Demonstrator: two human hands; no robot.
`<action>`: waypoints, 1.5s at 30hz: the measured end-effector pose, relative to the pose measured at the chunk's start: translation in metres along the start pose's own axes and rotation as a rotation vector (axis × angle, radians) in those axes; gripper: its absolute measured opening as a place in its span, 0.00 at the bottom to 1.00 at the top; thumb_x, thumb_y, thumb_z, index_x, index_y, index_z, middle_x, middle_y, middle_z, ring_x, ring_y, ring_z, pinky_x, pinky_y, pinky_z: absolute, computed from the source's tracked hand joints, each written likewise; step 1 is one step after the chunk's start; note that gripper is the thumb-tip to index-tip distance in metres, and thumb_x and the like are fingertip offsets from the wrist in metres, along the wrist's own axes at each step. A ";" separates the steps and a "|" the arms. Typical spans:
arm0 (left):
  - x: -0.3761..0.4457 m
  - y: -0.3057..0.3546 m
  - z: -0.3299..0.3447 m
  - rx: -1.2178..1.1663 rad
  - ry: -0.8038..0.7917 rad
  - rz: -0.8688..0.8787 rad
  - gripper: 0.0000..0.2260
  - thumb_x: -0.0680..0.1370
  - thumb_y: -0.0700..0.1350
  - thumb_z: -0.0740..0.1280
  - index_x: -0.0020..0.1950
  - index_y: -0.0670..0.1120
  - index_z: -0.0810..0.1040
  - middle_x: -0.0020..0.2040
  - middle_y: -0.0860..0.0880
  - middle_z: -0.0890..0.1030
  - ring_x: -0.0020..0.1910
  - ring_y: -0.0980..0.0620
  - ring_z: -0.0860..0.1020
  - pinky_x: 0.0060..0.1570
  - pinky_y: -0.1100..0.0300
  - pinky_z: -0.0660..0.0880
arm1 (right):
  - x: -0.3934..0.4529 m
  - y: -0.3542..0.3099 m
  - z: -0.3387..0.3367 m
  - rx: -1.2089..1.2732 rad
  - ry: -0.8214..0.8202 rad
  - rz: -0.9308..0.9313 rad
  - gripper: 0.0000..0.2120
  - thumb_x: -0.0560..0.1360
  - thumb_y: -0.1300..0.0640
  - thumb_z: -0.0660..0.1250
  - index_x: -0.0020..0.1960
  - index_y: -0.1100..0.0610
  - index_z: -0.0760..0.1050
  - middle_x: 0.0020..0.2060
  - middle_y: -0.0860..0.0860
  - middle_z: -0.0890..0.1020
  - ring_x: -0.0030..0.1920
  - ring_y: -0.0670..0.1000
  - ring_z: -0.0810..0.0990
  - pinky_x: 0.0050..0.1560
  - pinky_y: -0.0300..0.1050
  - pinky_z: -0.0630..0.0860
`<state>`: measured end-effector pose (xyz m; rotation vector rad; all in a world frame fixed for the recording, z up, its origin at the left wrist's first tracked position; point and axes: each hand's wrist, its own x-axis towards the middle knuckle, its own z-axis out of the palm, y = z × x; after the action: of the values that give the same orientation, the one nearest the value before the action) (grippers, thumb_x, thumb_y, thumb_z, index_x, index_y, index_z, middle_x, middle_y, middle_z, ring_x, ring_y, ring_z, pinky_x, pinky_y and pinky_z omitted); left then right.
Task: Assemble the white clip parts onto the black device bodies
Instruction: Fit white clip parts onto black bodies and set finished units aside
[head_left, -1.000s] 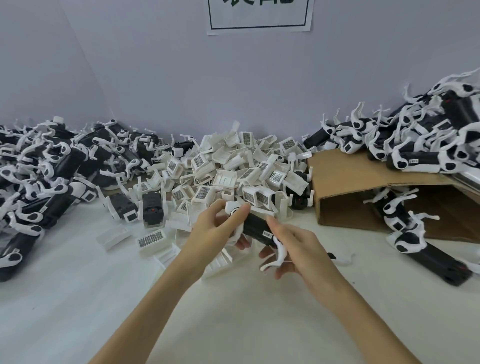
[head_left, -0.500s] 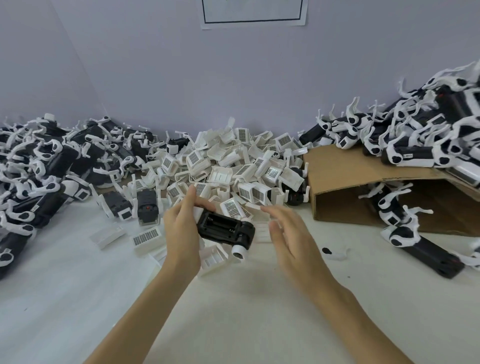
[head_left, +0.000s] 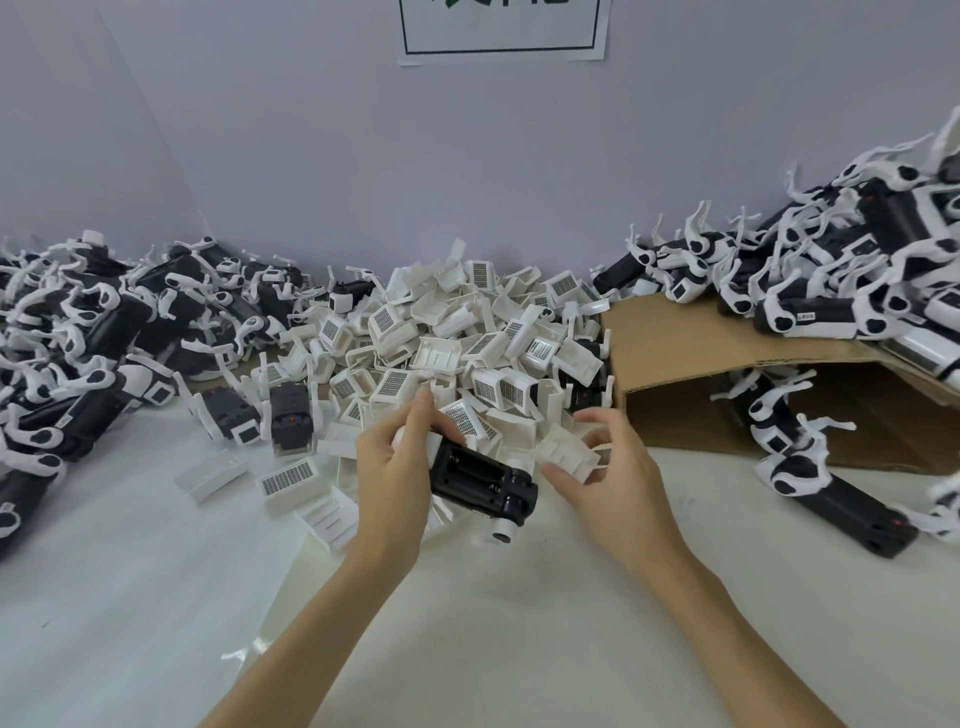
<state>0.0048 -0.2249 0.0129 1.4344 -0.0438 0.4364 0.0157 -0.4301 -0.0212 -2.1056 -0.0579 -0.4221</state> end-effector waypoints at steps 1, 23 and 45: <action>-0.001 0.000 0.001 -0.002 -0.004 -0.016 0.23 0.83 0.57 0.64 0.33 0.46 0.80 0.38 0.48 0.81 0.45 0.50 0.79 0.58 0.47 0.72 | 0.001 -0.003 -0.001 0.069 0.011 0.034 0.26 0.71 0.51 0.82 0.63 0.45 0.74 0.51 0.44 0.79 0.47 0.44 0.81 0.44 0.38 0.79; -0.012 -0.002 0.010 -0.011 -0.041 -0.228 0.24 0.86 0.55 0.64 0.37 0.40 0.80 0.47 0.34 0.83 0.61 0.34 0.81 0.73 0.31 0.68 | 0.000 -0.013 0.005 0.635 -0.138 0.066 0.16 0.84 0.56 0.66 0.68 0.40 0.73 0.39 0.56 0.83 0.35 0.50 0.79 0.33 0.42 0.75; -0.008 -0.011 0.009 0.031 -0.028 -0.123 0.24 0.88 0.54 0.61 0.34 0.49 0.80 0.34 0.50 0.80 0.35 0.59 0.77 0.36 0.72 0.71 | -0.007 -0.026 -0.003 0.435 -0.246 -0.103 0.06 0.75 0.44 0.71 0.51 0.41 0.84 0.45 0.45 0.86 0.45 0.44 0.82 0.46 0.34 0.76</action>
<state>0.0028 -0.2369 0.0016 1.4650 0.0291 0.3169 0.0030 -0.4176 -0.0006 -1.7172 -0.3700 -0.1856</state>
